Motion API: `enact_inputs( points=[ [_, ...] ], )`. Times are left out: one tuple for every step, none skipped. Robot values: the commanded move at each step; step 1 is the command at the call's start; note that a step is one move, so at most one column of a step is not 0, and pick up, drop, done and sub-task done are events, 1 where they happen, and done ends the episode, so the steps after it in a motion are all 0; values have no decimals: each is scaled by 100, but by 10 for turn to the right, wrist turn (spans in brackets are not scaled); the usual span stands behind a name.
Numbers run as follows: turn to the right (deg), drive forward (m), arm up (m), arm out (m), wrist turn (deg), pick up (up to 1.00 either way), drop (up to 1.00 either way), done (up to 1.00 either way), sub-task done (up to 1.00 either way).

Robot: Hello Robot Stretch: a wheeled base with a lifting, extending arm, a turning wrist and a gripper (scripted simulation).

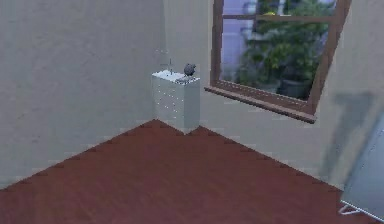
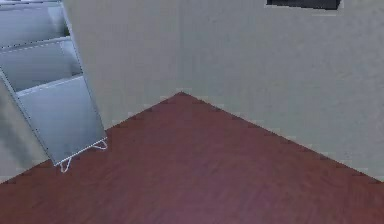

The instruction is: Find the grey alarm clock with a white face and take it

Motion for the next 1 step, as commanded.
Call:
enact_inputs(
  points=[
    [0,100,0,0,0,0,0,0,0]
  ],
)
